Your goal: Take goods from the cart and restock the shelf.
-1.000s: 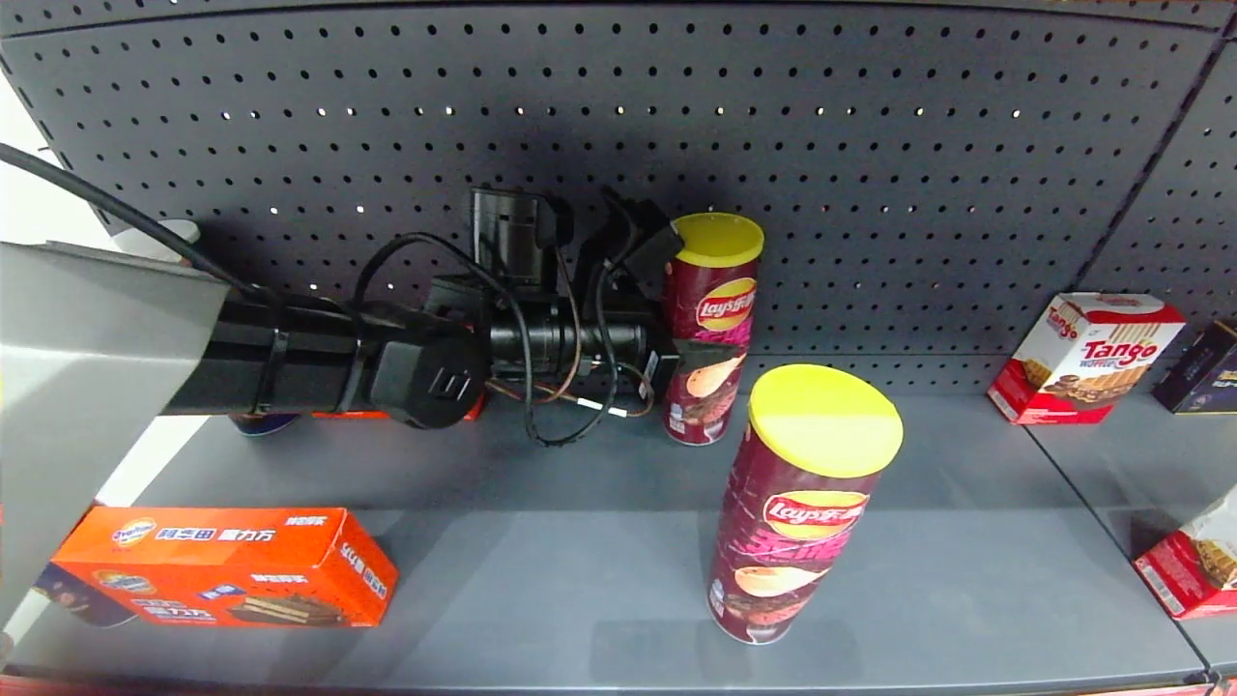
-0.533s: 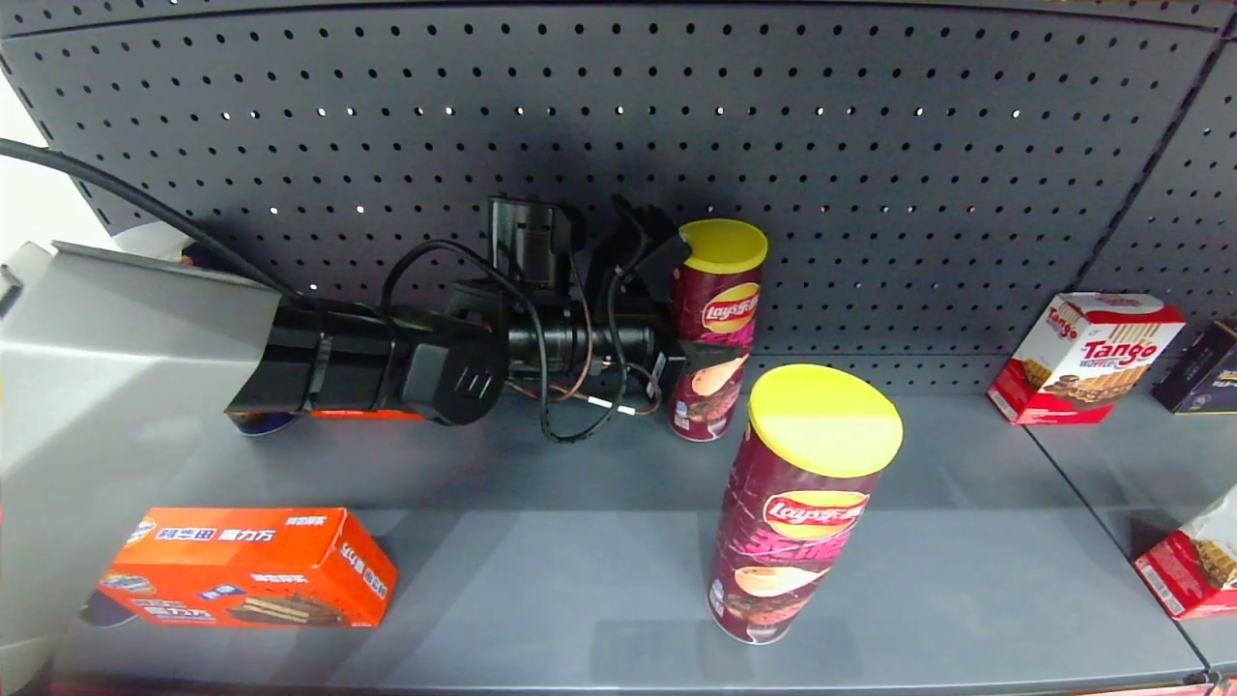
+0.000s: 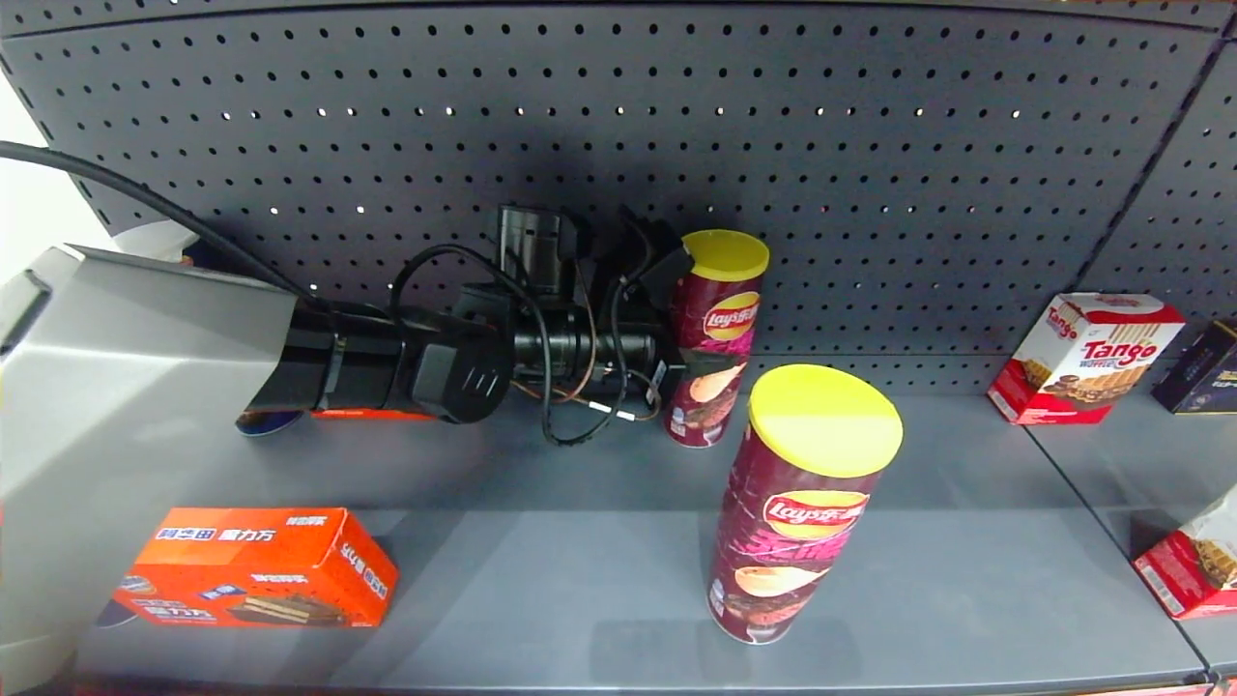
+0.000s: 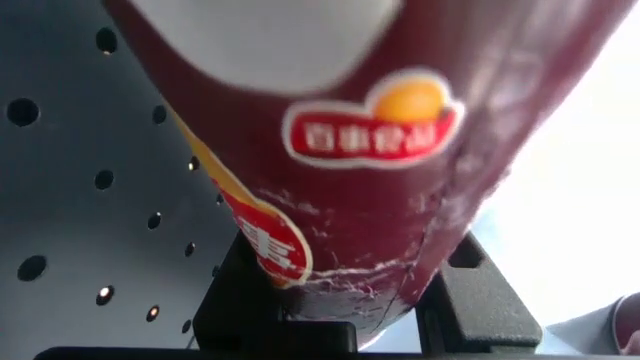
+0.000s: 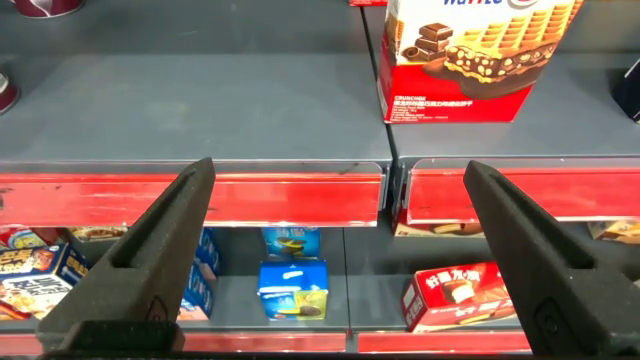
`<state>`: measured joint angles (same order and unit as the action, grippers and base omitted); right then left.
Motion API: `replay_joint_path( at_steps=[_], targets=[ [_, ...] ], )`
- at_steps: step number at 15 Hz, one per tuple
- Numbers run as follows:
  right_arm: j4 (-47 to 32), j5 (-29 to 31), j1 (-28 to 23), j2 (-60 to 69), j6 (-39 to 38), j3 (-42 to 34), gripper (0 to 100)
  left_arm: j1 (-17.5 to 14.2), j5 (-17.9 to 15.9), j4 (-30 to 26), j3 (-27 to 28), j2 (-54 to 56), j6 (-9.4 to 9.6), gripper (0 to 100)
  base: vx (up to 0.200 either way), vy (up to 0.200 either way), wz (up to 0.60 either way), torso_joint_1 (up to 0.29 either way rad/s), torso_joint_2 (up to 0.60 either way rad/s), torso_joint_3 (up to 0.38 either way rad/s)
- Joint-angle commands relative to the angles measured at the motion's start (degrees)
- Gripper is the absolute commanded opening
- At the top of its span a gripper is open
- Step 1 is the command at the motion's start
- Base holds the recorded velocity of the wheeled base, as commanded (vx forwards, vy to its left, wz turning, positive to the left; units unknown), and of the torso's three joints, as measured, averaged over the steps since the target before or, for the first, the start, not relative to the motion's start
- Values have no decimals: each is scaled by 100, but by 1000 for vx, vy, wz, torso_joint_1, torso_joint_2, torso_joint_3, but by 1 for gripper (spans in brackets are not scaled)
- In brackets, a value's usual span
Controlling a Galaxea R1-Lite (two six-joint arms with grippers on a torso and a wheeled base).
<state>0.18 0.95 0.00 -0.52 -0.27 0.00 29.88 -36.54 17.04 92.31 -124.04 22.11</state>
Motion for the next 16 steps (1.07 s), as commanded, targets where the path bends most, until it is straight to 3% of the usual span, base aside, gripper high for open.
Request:
replay_joint_path(
  at_steps=[1,7,10,16],
  targets=[
    [8,2,0,-9,0,0,100,27,15,-8,7,-24,3,100,0,0,0,0,0,0],
    [-1,2,0,-9,0,0,100,0,59,10,-389,477,74,100,0,0,0,0,0,0],
    [8,-7,0,-9,0,0,100,-8,68,45,-1127,1215,83,100,0,0,0,0,0,0],
    [-1,2,0,-9,0,0,100,-131,296,62,-2006,2279,65,100,0,0,0,0,0,0]
  ],
)
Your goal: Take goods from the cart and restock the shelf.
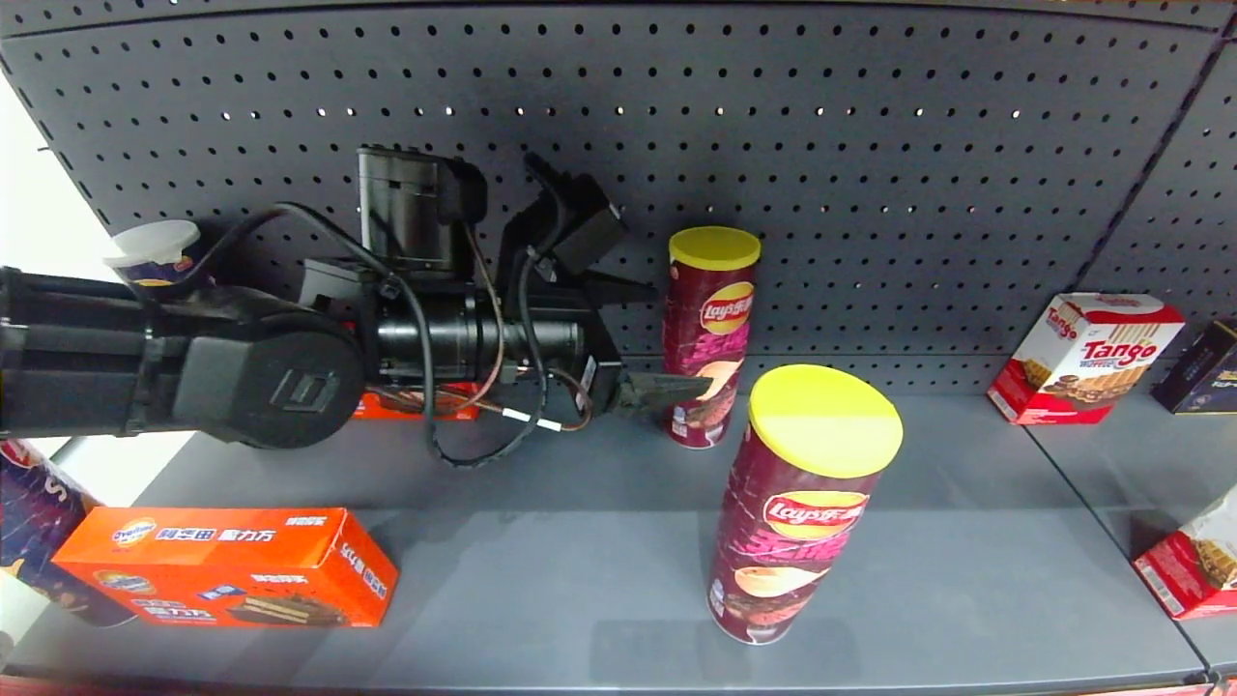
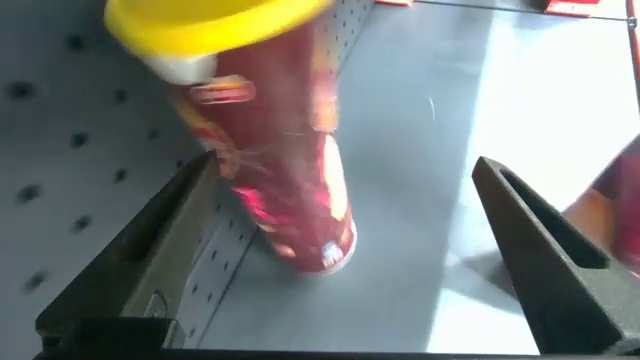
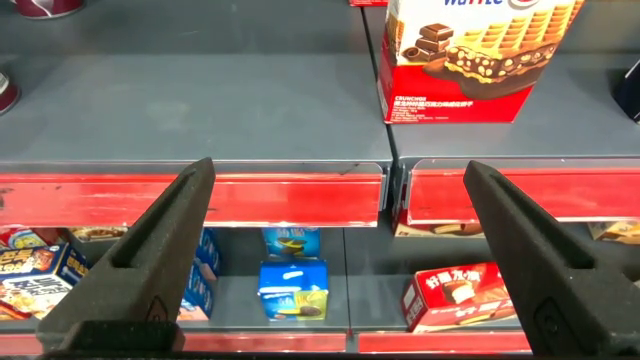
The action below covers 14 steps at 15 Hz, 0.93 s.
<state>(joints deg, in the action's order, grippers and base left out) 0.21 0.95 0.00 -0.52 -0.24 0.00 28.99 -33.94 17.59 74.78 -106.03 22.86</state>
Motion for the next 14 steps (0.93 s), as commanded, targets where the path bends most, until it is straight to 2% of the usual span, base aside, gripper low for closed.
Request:
replay_joint_path(
  at_steps=[1,3,4,6,9,12,14],
  targets=[
    [6,2,0,-9,-2,0,100,-51,72,7,-403,628,-9,100,0,0,0,0,0,0],
    [-3,2,0,-9,-2,0,100,-130,89,16,-824,1006,-1,100,0,0,0,0,0,0],
    [6,-7,0,-9,-2,0,100,-130,89,16,-860,1032,-1,100,0,0,0,0,0,0],
    [6,2,0,-9,-2,0,100,-271,107,289,-1404,1401,-9,100,0,0,0,0,0,0],
    [6,-7,0,-9,-2,0,100,-280,274,473,-1756,1682,-9,100,0,0,0,0,0,0],
    [6,2,0,-9,-2,0,100,-139,704,500,-2037,1885,-9,100,0,0,0,0,0,0],
    [6,2,0,-9,-2,0,100,54,1399,605,-2152,1946,-9,100,0,0,0,0,0,0]
  ],
)
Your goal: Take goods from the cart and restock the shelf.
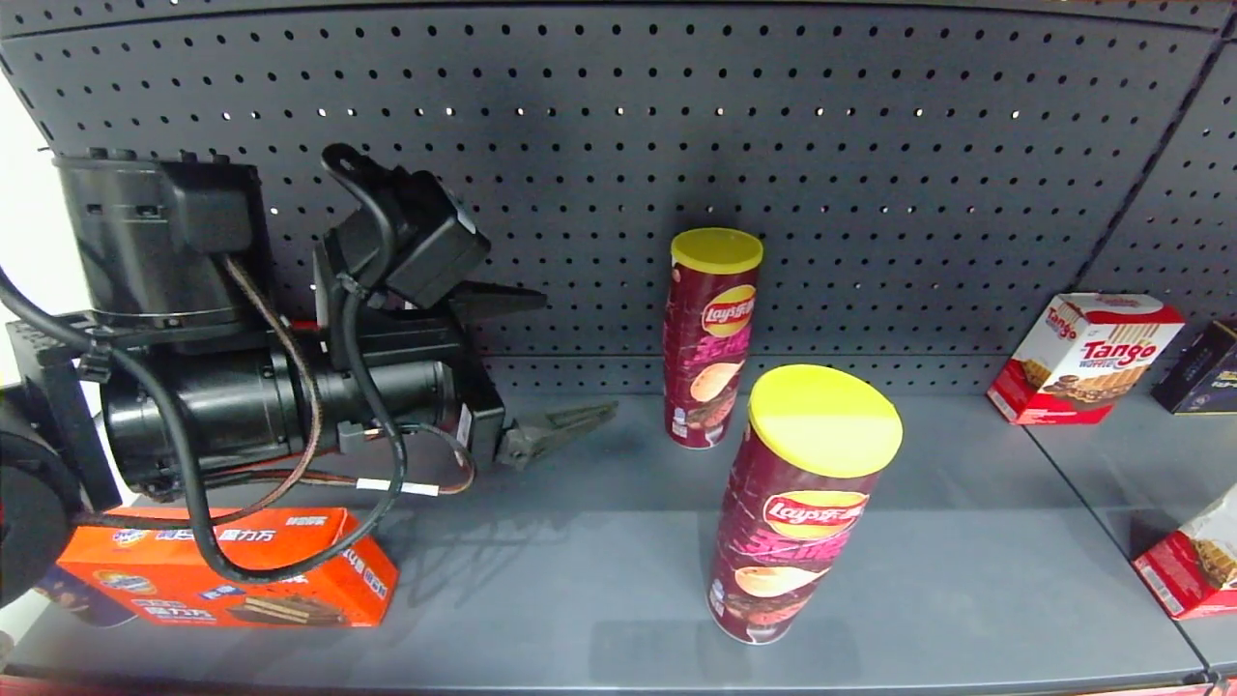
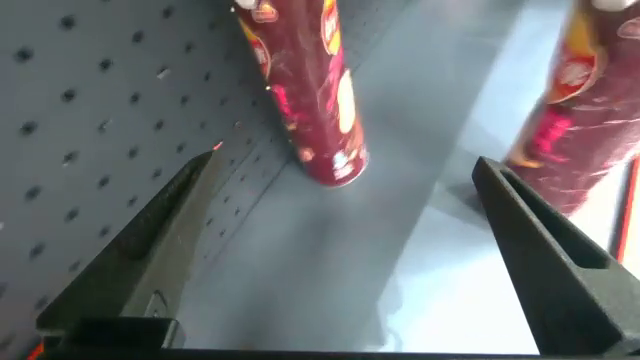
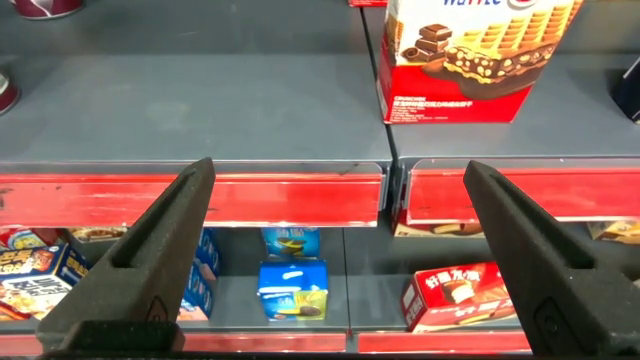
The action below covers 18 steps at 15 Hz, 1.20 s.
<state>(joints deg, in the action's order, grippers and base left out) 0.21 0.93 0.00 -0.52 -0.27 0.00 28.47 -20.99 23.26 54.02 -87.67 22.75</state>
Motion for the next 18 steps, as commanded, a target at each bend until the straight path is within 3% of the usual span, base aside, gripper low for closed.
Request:
replay_joint_path(
  at_steps=[1,5,10,13,15,18],
  targets=[
    [-3,4,0,-9,0,0,100,159,359,100,-75,110,10,100,0,0,0,0,0,0],
    [6,4,0,-9,0,0,100,221,649,328,-172,383,2,100,0,0,0,0,0,0],
    [6,4,0,-9,0,0,100,318,869,346,-831,1007,-51,100,0,0,0,0,0,0],
    [-3,4,0,-9,0,0,100,660,1168,337,-1104,1534,-86,100,0,0,0,0,0,0],
    [-3,-5,0,-9,0,0,100,915,1229,337,-1315,1938,-332,100,0,0,0,0,0,0],
    [6,-5,0,-9,0,0,100,1548,1414,302,-1868,2685,-473,100,0,0,0,0,0,0]
  ],
)
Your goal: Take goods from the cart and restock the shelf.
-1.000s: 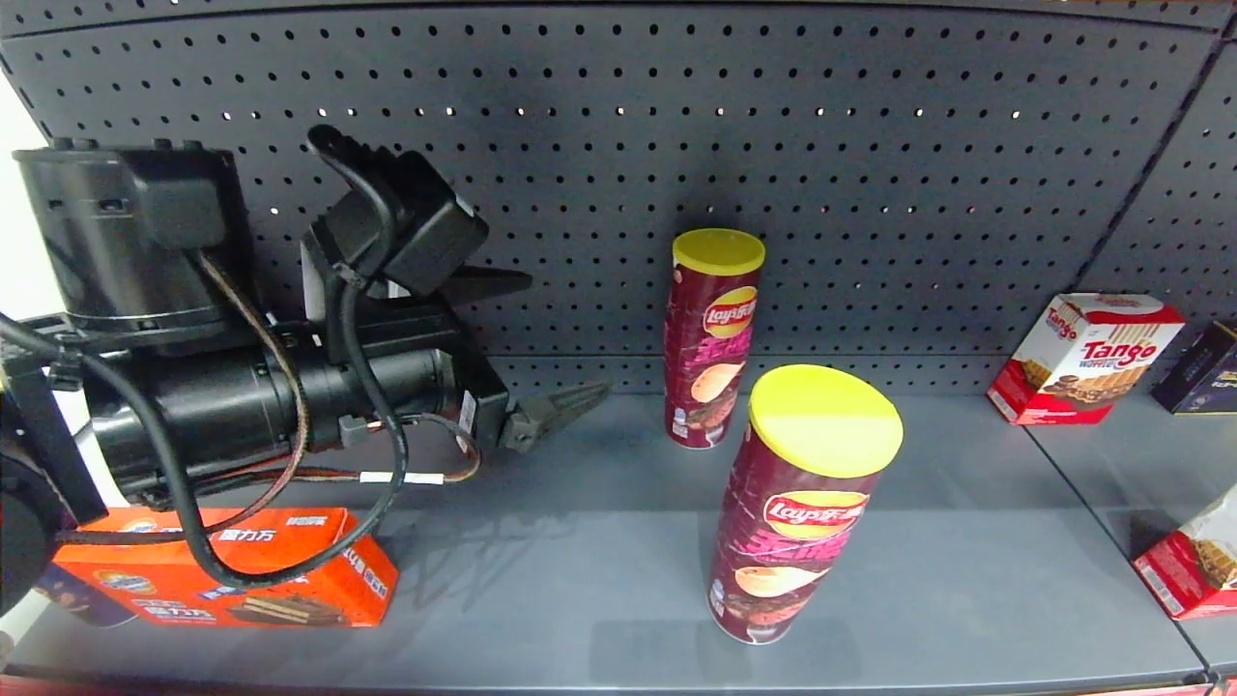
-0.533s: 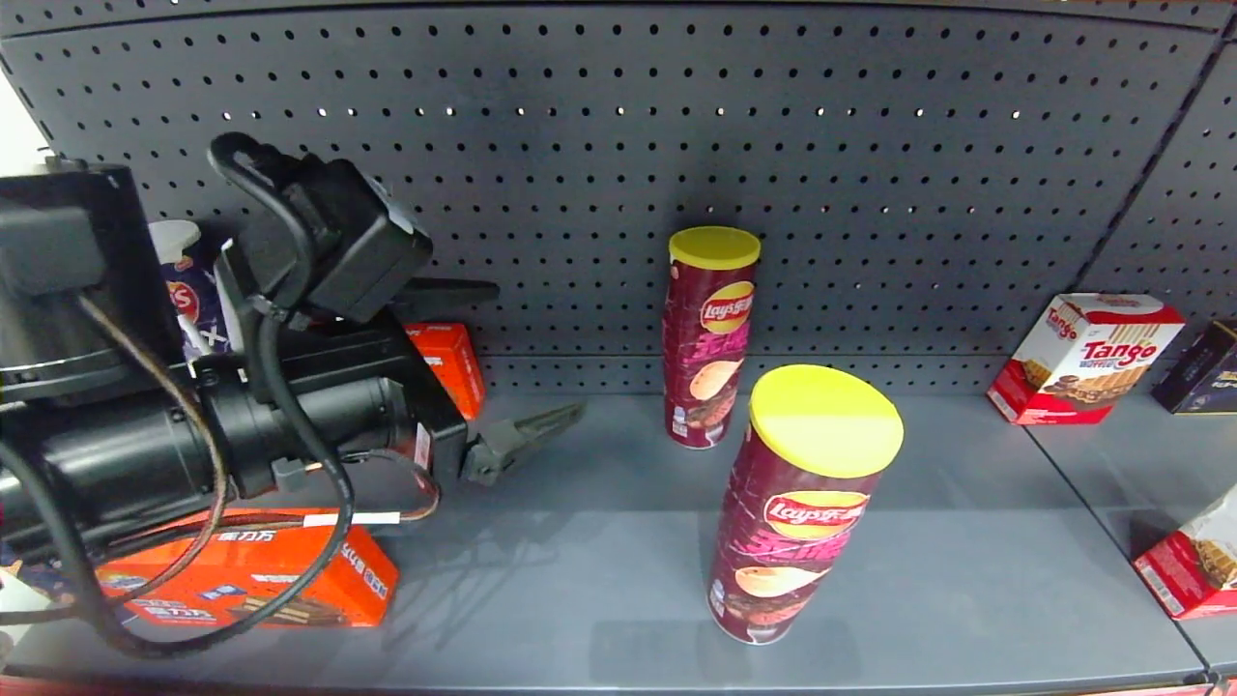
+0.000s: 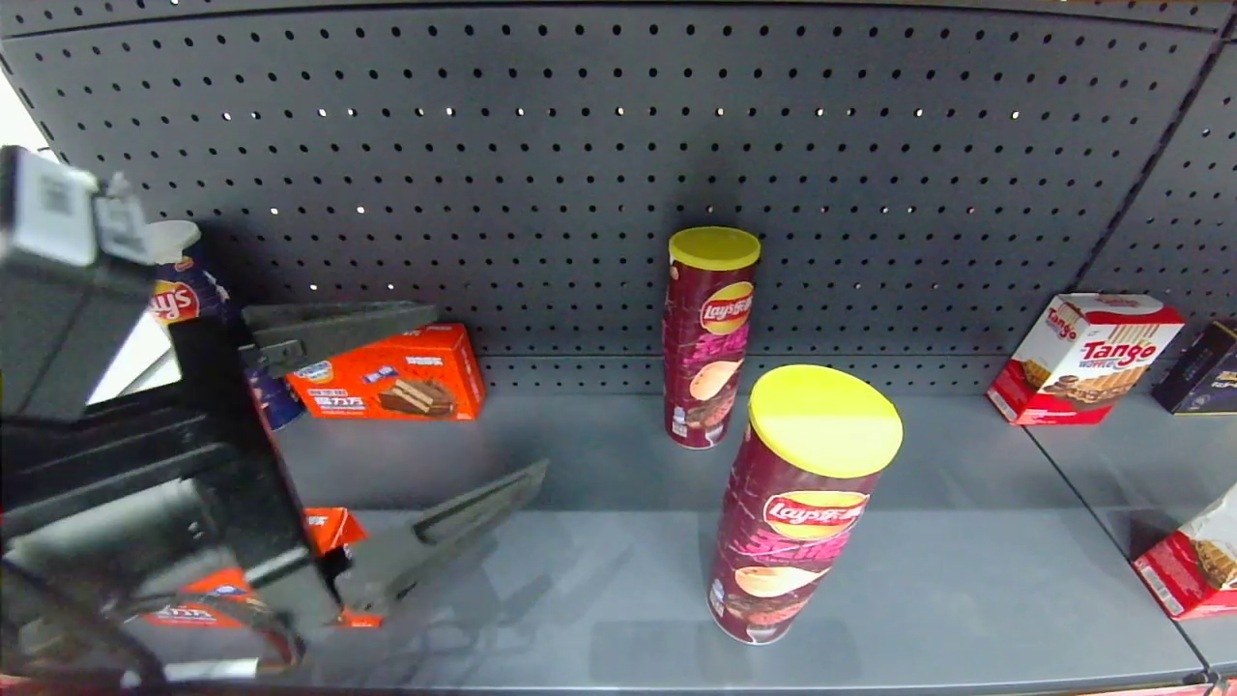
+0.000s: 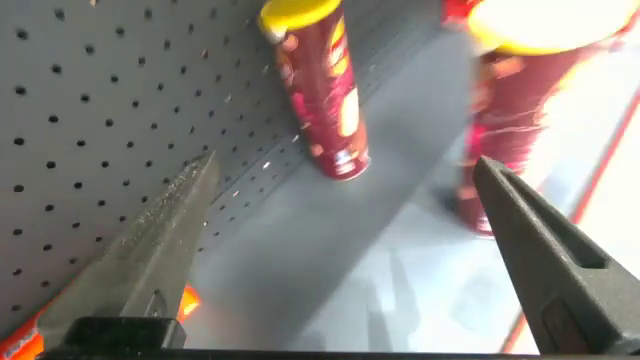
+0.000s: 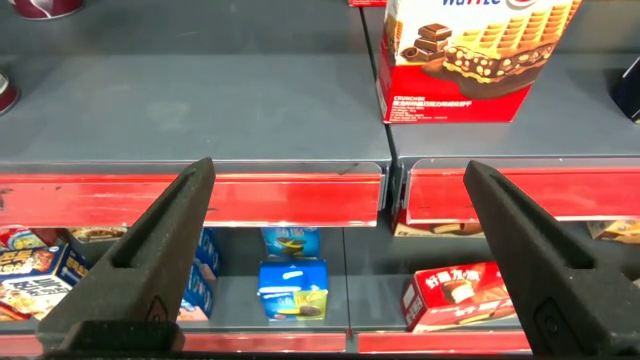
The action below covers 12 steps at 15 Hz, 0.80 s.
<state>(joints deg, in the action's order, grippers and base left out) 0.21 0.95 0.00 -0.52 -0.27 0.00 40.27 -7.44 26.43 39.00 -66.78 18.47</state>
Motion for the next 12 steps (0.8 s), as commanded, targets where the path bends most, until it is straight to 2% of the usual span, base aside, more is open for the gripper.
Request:
replay_joint_path(
  at_steps=[1,4,5,7,9,10,12],
  targets=[
    [-3,-7,0,-9,0,0,100,359,93,29,-674,745,-36,100,0,0,0,0,0,0],
    [6,2,0,-9,0,0,100,535,93,-33,-1281,1642,-45,100,0,0,0,0,0,0],
    [-3,2,0,-9,0,0,100,561,93,-33,-1650,2055,-45,100,0,0,0,0,0,0],
    [6,2,0,-9,0,0,100,561,93,-33,-2133,2574,-54,100,0,0,0,0,0,0],
    [6,2,0,-9,0,0,100,500,93,-358,-2573,3408,-54,100,0,0,0,0,0,0],
    [6,2,0,-9,0,0,100,201,58,-639,-2696,3822,-63,100,0,0,0,0,0,0],
    [6,2,0,-9,0,0,100,-590,-118,-744,-2942,4270,-89,100,0,0,0,0,0,0]
  ],
)
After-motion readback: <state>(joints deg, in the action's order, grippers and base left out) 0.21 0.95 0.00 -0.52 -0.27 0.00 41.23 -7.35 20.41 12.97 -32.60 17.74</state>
